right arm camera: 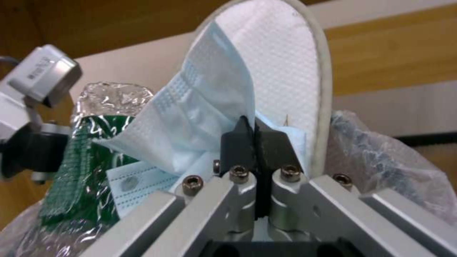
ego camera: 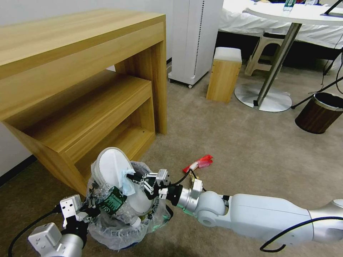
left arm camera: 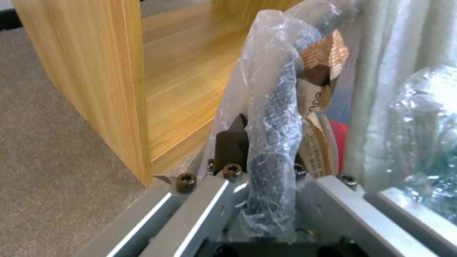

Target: Pick up the trash bin and place the garbage on the floor into it.

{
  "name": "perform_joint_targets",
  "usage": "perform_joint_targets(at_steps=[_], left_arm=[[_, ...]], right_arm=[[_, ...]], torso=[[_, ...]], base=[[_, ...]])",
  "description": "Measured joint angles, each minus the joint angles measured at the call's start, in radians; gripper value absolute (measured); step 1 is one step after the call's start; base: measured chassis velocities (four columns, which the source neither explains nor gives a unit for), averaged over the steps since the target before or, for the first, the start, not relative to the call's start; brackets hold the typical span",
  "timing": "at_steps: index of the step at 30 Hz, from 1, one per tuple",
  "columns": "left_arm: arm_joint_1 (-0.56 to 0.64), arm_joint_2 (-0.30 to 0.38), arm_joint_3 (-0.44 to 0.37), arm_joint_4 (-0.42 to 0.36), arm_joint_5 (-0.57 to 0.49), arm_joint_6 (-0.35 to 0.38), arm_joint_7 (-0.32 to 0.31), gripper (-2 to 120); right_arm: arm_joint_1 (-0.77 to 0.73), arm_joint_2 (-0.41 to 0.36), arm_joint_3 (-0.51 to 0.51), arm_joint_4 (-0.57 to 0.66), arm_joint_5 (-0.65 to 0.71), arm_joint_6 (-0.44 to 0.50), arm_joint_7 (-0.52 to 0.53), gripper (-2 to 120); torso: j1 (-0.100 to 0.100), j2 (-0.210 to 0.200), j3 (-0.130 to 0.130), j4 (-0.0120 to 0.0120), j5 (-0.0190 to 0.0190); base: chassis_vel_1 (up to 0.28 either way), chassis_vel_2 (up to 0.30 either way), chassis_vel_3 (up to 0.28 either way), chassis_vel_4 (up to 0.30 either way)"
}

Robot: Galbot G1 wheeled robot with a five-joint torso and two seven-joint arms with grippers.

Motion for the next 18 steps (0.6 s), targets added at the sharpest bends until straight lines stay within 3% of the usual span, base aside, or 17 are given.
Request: perform_joint_targets(at_steps=[7,18], left_arm=[[0.001,0.006,-0.004,0.000,0.000,0.000,0.000,1],[-0.002,-0.004,0.006,0.000,0.007,0.000,0.006,1]], right_arm=[[0.031,0.017,-0.058,0.039,0.029,-0.086,0.119,0],[0.053,0.039,-0.120,0.031,0.012,-0.147,0.202,0]], torso=[[0.000,0.000,0.000,0.0000,0.0000],[0.000,0.000,0.000,0.0000,0.0001]], base=[[0.000,0.000,0.000,0.000],[0.000,0.000,0.000,0.000]])
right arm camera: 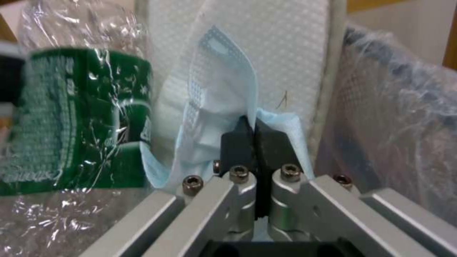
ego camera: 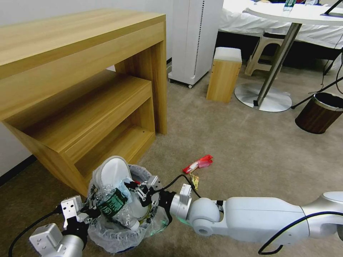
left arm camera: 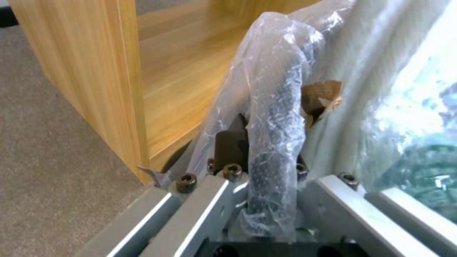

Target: Pick up the trash bin and place the garbage on the floor into it.

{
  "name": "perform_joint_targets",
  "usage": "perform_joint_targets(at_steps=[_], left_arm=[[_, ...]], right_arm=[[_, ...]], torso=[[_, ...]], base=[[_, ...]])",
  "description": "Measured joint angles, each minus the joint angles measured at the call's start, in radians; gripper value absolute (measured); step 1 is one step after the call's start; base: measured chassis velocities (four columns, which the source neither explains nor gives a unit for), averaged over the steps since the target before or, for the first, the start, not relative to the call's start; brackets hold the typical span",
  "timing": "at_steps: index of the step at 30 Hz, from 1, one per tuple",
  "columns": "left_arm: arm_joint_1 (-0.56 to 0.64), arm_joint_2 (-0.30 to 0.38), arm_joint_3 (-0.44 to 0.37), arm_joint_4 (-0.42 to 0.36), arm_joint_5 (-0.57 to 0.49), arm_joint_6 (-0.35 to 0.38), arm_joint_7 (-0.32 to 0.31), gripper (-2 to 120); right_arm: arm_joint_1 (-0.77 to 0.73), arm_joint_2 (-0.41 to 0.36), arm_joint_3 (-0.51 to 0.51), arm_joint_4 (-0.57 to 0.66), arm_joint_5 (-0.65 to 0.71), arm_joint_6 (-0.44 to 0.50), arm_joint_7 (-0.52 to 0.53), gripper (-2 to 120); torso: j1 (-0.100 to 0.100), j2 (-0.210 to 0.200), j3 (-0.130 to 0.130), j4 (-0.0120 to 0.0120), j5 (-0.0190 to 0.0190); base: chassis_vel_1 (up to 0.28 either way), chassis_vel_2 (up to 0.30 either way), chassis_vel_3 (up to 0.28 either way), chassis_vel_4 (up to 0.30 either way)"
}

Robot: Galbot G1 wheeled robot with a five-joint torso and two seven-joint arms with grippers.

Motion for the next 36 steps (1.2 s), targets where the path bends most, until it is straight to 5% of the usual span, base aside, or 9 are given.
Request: perform_joint_targets(at_steps=[15,17,31,36], left_arm=[[-0.003,-0.002,0.003,0.002,0.009,-0.006,-0.001,1],[-0.009,0.003,0.001,0.001,0.006,-0.006,0.000,1],[-0.013,-0.004,0.011,0.014,0.012,-0.009,0.003,1],[-0.007,-0.001,0.004,0.008,0.010,-0.009,0.003,1]], right_arm=[[-0.010,0.016,-0.004,-0.005,-0.011,-0.080,0.130,2],[-0.013,0.008,0.004,0.022,-0.005,-0.072,0.119,18],[-0.017,-0.009,0.020,0.074,-0.009,-0.023,0.064,61],[-0.024,-0.011,0.022,0.080,-0.015,-0.021,0.059,86]], torso=[[0.000,0.000,0.000,0.0001,0.0005],[0.000,0.000,0.000,0.0000,0.0003],[0.000,0.000,0.000,0.0000,-0.0001],[0.000,0.000,0.000,0.0000,-0.0001]], base=[[0.000,0.000,0.000,0.000],[0.000,0.000,0.000,0.000],[0.000,0.000,0.000,0.000],[0.000,0.000,0.000,0.000]])
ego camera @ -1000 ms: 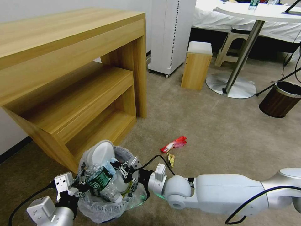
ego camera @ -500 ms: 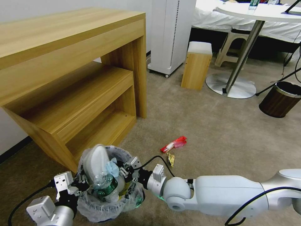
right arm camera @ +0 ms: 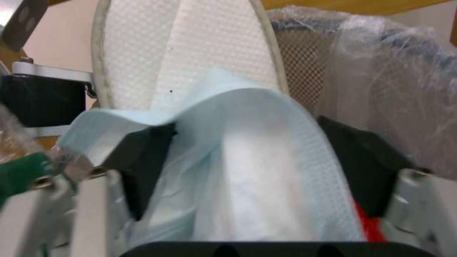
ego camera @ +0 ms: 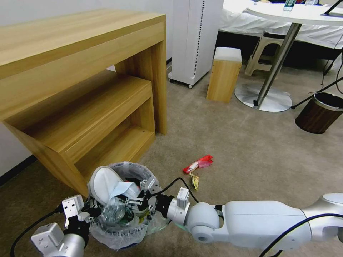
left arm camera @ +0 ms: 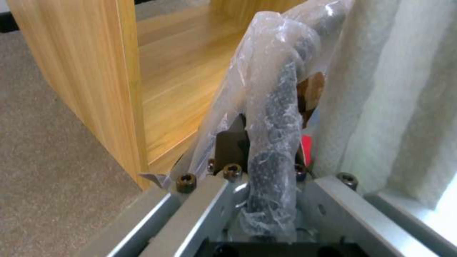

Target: Pick up the trash bin and place the garbage on the floor into it.

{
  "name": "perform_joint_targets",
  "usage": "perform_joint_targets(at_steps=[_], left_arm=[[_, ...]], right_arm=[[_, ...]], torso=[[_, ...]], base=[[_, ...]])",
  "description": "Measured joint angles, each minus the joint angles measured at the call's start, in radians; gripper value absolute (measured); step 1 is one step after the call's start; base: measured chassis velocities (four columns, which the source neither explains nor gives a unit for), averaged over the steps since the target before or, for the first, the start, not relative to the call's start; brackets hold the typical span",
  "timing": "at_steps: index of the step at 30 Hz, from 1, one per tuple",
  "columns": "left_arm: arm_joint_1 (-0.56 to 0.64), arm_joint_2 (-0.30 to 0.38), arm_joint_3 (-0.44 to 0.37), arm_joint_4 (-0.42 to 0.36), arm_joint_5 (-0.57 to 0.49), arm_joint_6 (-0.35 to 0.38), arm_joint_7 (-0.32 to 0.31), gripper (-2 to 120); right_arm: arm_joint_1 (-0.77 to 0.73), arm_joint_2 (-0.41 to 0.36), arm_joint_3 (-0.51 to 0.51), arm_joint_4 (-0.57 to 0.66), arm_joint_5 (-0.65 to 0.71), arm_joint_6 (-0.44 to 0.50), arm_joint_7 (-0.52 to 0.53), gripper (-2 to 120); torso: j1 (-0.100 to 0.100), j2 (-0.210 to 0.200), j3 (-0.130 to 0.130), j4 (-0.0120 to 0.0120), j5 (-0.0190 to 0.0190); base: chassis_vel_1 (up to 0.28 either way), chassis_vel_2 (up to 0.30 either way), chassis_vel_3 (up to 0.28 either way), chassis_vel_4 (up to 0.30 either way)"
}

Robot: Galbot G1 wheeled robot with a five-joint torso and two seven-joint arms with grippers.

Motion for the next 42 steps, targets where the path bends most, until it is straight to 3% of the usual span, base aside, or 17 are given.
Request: perform_joint_targets(at_steps=[5,20,30,42], left_arm=[[0.003,-0.005,0.005,0.003,0.006,-0.001,0.001,1],[0.007,0.005,-0.001,0.008,0.008,0.012,0.000,1],[0.027,0.091,-0.054,0.016,-0.113,0.089,-0.041,1],[0.041,0.164,-0.067,0.032,-0.214,0.122,-0.080,1]], right_arm=[[-0.012,-0.004,0.010,-0.002,-0.014,0.002,0.004,99],[-0.037,-0.006,0.037,-0.002,-0.035,0.011,0.008,100],[-0.024,0.015,0.032,-0.003,-0.047,0.033,-0.011,100],[-0.035,0.012,0.044,-0.005,-0.062,0.045,-0.024,100]], torso=[[0.000,0.000,0.000,0.0000,0.0001],[0.000,0.000,0.000,-0.0001,0.0000],[0.000,0.000,0.000,0.0000,-0.0001],[0.000,0.000,0.000,0.0000,0.0000]], base=[[0.000,0.000,0.000,0.000],[0.000,0.000,0.000,0.000],[0.000,0.000,0.000,0.000],[0.000,0.000,0.000,0.000]])
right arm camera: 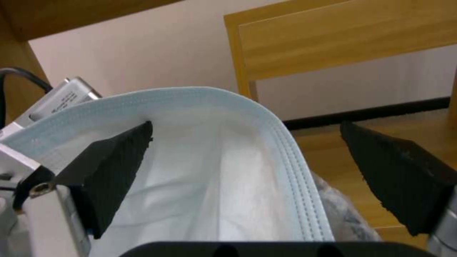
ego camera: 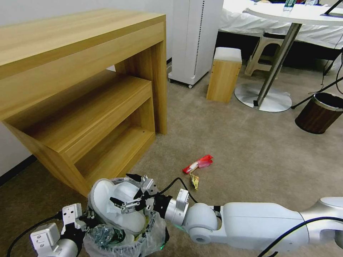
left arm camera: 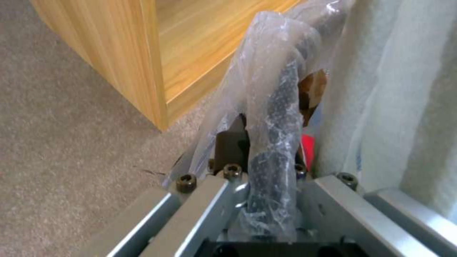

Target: Pick up the trash bin and place the garbage on the floor into it.

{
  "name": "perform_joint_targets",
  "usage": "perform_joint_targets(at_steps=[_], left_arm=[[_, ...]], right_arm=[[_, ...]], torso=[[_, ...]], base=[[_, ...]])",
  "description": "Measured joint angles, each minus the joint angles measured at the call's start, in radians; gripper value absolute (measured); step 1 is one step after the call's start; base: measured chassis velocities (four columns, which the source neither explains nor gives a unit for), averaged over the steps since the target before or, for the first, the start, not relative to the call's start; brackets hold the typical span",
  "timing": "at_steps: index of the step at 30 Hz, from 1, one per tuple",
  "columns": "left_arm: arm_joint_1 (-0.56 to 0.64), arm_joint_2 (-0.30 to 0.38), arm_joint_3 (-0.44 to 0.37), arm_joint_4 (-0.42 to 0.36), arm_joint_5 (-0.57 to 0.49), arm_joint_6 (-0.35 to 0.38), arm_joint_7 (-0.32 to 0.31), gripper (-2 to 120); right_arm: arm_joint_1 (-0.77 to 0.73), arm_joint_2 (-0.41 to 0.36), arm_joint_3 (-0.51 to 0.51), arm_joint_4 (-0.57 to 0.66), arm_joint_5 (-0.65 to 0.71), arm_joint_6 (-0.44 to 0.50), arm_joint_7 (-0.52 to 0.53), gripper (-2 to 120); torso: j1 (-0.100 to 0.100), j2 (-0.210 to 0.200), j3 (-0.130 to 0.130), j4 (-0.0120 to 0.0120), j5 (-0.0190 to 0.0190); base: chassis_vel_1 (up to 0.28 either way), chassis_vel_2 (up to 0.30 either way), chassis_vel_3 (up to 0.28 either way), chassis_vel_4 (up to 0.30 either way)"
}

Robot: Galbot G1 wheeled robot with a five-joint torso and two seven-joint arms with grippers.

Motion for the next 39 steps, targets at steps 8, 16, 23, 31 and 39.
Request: perform_joint_targets(at_steps=[8,16,23,31,39], left_arm=[[-0.011,0.000,0.007,0.001,-0.036,0.001,-0.020,1],[-0.032,0.003,-0.011,0.004,-0.081,0.000,-0.046,1],[-0.027,-0.004,-0.007,-0.013,-0.078,-0.004,-0.047,1],[-0.025,-0.004,-0.005,-0.014,-0.074,-0.010,-0.046,1],[-0.034,0.008,-0.016,-0.005,-0.082,-0.013,-0.049,1]], right_arm=[[0.009,-0.002,0.003,0.002,0.000,0.001,0.001,100],[0.025,-0.022,-0.042,0.031,0.016,-0.008,0.011,100],[0.006,-0.038,-0.066,0.018,0.006,-0.015,0.027,100],[-0.009,-0.058,-0.060,0.012,-0.011,-0.019,0.034,100],[-0.013,-0.088,-0.064,0.045,-0.003,-0.038,0.055,100]], torso=[[0.000,0.000,0.000,0.0000,0.0000],[0.000,0.000,0.000,0.0000,-0.0001],[0.000,0.000,0.000,0.0000,0.0001],[0.000,0.000,0.000,0.0000,0.0001],[0.000,0.000,0.000,0.0000,0.0001]], base=[[0.000,0.000,0.000,0.000],[0.000,0.000,0.000,0.000],[0.000,0.000,0.000,0.000],[0.000,0.000,0.000,0.000],[0.000,0.000,0.000,0.000]])
